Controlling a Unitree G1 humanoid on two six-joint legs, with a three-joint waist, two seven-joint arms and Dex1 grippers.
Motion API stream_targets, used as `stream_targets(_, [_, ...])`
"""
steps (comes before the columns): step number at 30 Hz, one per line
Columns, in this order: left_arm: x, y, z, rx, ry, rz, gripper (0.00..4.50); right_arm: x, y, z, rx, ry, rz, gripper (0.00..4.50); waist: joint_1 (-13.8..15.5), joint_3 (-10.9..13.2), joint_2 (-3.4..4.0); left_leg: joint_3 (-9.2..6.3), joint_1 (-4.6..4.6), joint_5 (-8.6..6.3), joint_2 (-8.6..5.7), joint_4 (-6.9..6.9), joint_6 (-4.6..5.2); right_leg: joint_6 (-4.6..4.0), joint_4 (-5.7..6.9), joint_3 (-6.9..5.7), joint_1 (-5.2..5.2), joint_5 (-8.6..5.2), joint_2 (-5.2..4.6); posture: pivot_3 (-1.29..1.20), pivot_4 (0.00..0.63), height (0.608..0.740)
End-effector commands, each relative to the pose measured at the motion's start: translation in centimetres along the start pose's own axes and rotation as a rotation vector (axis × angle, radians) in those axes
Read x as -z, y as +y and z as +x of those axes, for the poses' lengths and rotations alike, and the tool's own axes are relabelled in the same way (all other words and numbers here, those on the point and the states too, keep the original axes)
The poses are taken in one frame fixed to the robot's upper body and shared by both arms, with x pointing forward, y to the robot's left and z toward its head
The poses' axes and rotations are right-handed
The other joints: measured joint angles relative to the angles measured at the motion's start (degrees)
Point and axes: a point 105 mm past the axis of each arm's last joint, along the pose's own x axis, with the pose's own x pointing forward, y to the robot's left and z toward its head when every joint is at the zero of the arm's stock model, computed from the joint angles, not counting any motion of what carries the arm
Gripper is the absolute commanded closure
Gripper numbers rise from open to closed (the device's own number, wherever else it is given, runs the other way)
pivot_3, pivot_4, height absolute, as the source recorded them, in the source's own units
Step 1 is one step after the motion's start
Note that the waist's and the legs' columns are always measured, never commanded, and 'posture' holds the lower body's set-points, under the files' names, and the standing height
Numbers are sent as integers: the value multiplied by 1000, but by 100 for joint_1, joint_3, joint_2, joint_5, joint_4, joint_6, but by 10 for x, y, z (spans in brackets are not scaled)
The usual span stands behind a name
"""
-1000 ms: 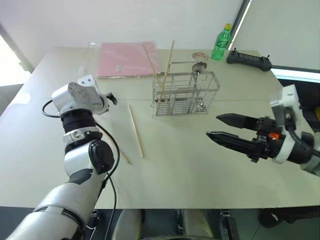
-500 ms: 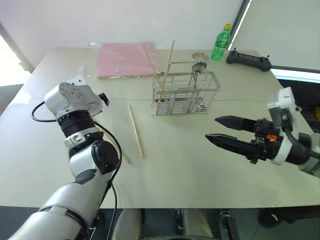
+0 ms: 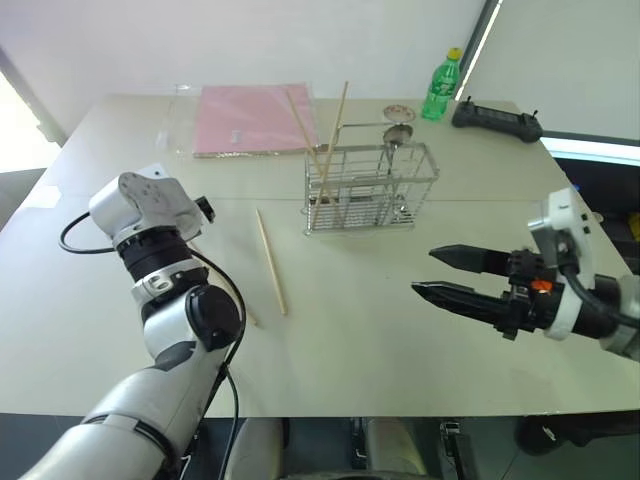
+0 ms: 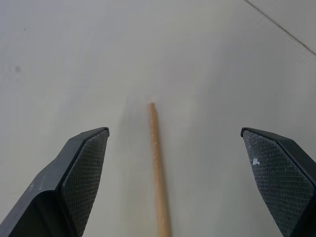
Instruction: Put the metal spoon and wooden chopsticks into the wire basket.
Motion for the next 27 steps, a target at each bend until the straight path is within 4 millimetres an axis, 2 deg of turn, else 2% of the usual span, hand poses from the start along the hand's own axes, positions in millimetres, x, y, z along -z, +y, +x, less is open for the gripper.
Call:
stream_targets(1, [-1, 5, -4, -18, -15, -12, 0, -9, 4, -1, 3, -45, -37, 990, 8, 0, -1, 0, 0, 0, 0, 1, 0, 0, 0, 0, 0, 0, 0, 0, 150, 721])
stream_targets(9, [-5, 13, 9, -48, -26, -21, 0, -10, 1, -1, 19, -50, -35, 990, -12, 0, -1, 0, 1, 0, 0, 5, 0, -1, 1, 0, 1, 0, 0, 0, 150, 721])
stream_targets(12, [-1, 17, 13, -60, -10, -26, 1329, -10, 1, -2, 22, -53, -33, 923, -6, 0, -1, 0, 1, 0, 0, 5, 0, -1, 0, 0, 2, 0, 0, 0, 150, 721])
stream_targets(18, [2, 17, 15, -58, 7, -55, 4439, -11, 0, -4, 32, -56, -27, 923, 41, -2, 1, -1, 1, 0, 0, 10, 0, -2, 1, 0, 5, 0, 0, 0, 150, 721])
stream_targets(24, [4, 16, 16, -48, 25, -82, 4481, -11, -1, -5, 36, -59, -26, 923, 129, -4, 1, 2, 2, -1, 0, 23, 0, -10, 1, 0, 9, 3, 0, 0, 150, 721])
stream_targets(27, [-5, 11, 14, -11, -8, -111, 4481, -11, -1, -5, 36, -60, -24, 923, 133, -4, 2, 2, 2, -1, 1, 25, 0, -11, 1, 0, 9, 4, 0, 0, 150, 721])
